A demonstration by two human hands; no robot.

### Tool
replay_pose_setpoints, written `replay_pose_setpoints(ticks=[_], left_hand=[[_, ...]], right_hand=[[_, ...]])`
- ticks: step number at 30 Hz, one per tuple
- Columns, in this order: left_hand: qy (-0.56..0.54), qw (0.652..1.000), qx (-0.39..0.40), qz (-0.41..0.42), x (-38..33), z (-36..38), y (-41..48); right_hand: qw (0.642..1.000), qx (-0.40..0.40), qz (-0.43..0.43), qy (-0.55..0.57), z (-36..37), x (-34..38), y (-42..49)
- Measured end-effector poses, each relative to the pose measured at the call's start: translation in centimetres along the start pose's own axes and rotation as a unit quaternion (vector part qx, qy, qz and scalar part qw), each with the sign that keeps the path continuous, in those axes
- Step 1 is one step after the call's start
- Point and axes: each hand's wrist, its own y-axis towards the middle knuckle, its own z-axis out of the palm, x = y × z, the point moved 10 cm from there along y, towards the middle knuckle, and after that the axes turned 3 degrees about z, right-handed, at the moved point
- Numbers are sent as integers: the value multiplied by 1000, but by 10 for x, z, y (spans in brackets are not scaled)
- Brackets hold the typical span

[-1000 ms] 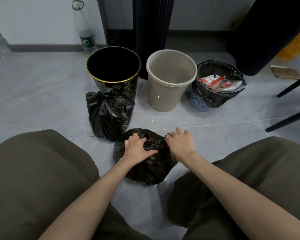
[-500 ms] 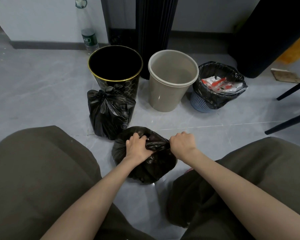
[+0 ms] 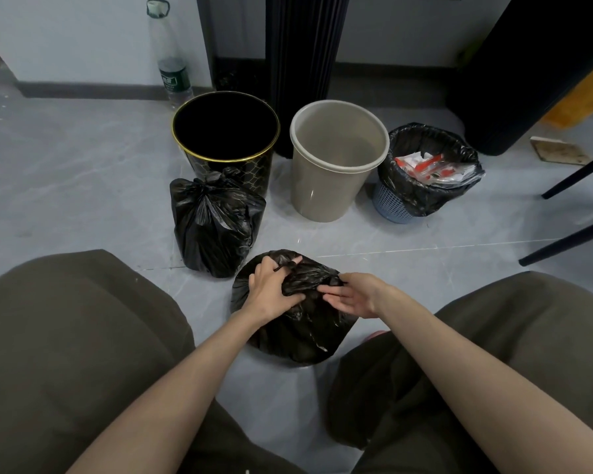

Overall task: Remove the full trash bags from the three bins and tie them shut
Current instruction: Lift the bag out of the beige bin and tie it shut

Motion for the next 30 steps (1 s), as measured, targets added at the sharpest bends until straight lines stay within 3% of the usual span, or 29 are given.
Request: replay_pose_setpoints(ticks=[2,3,4,5,6,8,10,11,12,15,17,19,21,22,23,25,28,30], left_hand=[[59,998,10,19,-3,3,-2],[86,996,7,25,-5,4,-3],[104,994,1,29,-6,5,-3],[115,993,-7,34,-9,6,-4],[119,992,-14,38,-11,7,-4],[116,992,-22,44,-13,8,-3],[109,993,-31,41,-11,5,-1],[106,993,-34,37,-10,4,-1],[104,993,-34,32,-8,3,0],[111,993,-26,16,-1,2,0],[102,995,-17,6,5,3,0],[86,996,-9,-1,8,2,1],[74,997,-4,1,7,2,2],[69,998,-1,7,4,3,2],[65,998,1,15,1,4,2],[50,999,3,22,-5,4,3],[13,1000,-10,7,-6,2,4],[-15,1000,-21,-11,-3,0,5]], right_hand=[[975,-77,-67,-200,-9,17,-6],[920,-129,-118,-351,-12,32,-12],[834,-164,-162,-501,-8,44,-19],[748,-177,-179,-614,-2,48,-25],[684,-179,-169,-687,2,47,-28],[590,-188,-134,-774,2,44,-33],[532,-217,-134,-808,3,50,-41],[538,-209,-133,-806,3,51,-44],[579,-168,-126,-788,3,48,-42],[816,41,-76,-571,14,19,-32],[910,90,-96,-393,22,22,-29],[959,83,-134,-236,22,31,-22],[962,-1,-181,-206,8,41,-13],[934,-67,-214,-278,0,49,-12],[879,-127,-239,-393,-3,55,-14],[723,-229,-252,-601,-7,57,-18],[503,-336,-287,-743,9,64,-37],[435,-338,-294,-781,20,62,-36]])
